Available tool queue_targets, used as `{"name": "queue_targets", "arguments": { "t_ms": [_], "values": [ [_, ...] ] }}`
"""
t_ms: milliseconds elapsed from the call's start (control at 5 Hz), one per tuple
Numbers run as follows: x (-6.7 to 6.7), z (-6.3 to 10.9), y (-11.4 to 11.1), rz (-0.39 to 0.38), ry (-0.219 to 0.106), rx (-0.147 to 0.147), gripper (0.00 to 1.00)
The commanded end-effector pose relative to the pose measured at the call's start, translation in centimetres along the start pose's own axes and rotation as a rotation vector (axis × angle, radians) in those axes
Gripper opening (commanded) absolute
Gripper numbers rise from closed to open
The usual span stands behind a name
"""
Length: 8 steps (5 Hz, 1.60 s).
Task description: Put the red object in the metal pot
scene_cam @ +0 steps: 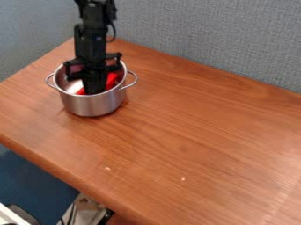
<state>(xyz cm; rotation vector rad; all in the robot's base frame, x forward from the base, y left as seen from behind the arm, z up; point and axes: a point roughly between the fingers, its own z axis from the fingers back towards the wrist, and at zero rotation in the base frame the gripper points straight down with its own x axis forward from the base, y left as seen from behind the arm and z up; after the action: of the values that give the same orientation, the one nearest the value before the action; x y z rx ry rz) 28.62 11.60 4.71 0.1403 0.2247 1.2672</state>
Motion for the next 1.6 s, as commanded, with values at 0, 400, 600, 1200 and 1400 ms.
{"name": "queue_targets", "arguments": {
  "t_ms": [0,400,600,1200,1400],
  "values": [
    [-1.2,2.4,0.6,0.013,-0.062,-0.047,0.0],
    [-2.1,2.1,1.0,-0.005,-0.08,-0.059,1.0],
    [-2.5,1.9,0.9,-0.046,-0.076,-0.085,1.0],
    [-1.1,1.9,-0.4,-0.009,-0.049,-0.119,0.0],
    [-0.9,3.1,-0.5,0.062,-0.024,-0.077,0.0]
  ]
}}
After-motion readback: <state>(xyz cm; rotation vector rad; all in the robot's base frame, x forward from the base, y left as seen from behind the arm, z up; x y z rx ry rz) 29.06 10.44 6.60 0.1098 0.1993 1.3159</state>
